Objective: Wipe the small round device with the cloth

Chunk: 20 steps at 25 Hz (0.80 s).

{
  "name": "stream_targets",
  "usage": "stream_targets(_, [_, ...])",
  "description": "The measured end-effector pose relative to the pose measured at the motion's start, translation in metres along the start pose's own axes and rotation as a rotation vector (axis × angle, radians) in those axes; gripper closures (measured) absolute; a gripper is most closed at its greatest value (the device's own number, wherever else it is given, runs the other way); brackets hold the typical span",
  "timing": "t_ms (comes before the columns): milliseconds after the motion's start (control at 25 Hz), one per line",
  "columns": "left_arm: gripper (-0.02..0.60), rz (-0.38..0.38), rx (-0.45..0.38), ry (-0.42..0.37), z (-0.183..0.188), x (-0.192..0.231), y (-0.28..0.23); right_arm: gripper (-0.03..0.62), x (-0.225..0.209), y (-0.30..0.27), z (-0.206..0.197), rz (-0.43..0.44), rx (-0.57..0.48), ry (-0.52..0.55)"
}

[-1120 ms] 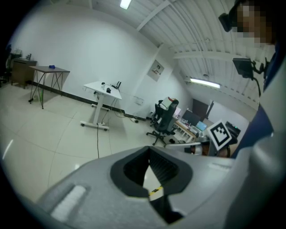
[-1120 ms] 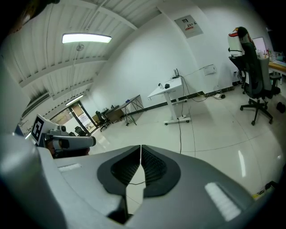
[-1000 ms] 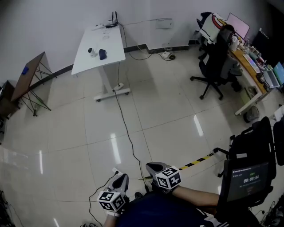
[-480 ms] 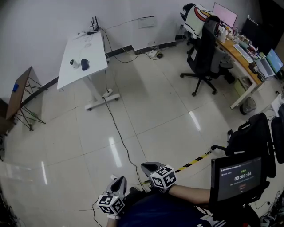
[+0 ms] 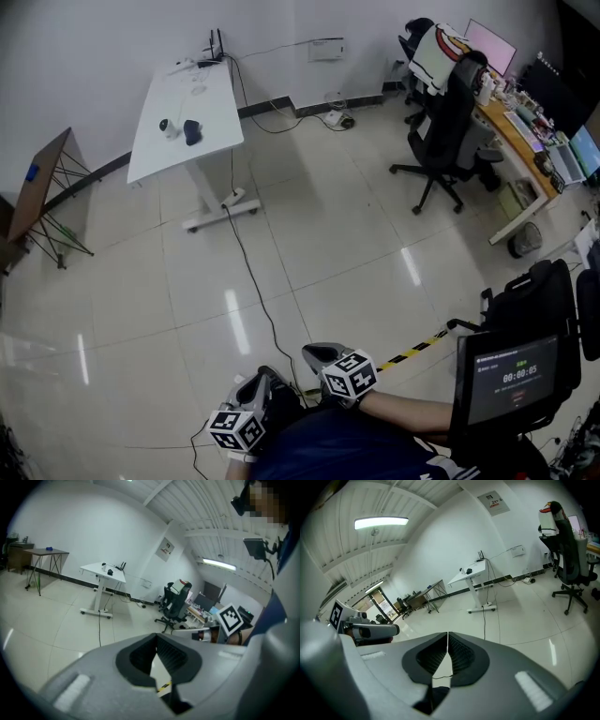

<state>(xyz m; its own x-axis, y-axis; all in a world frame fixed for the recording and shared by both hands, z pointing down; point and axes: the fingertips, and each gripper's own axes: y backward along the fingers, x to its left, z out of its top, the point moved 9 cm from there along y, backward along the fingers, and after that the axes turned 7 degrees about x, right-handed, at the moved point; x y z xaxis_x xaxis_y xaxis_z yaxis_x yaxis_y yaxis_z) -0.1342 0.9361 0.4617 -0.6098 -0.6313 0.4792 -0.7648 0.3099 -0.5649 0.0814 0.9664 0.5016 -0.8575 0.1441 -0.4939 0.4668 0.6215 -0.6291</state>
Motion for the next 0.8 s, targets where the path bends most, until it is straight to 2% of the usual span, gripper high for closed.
stream_targets(120, [0.578,-0.023,-0.014,-0.008,0.018,0.016,0.002,0.579,0.006,-0.010,0.019,-0.022,-0.006,0.003])
stream_targets(280, [0.578,-0.044,-0.026,-0.006,0.046,0.080,0.005,0.579,0.026,-0.061,0.048,-0.047,0.001,0.020])
stream_targets(400, [0.578,-0.051,-0.033,-0.005,0.064,0.113,0.011,0.579,0.039,-0.083,0.071,-0.064,-0.004,0.034])
stream_targets(600, [0.580,-0.067,-0.047,-0.005,0.086,0.149,0.015,0.579,0.055,-0.106,0.095,-0.077,-0.004,0.053])
stream_targets(800, [0.578,-0.094,-0.037,0.006,0.103,0.164,0.002,0.579,0.050,-0.115,0.116,-0.104,-0.002,0.052])
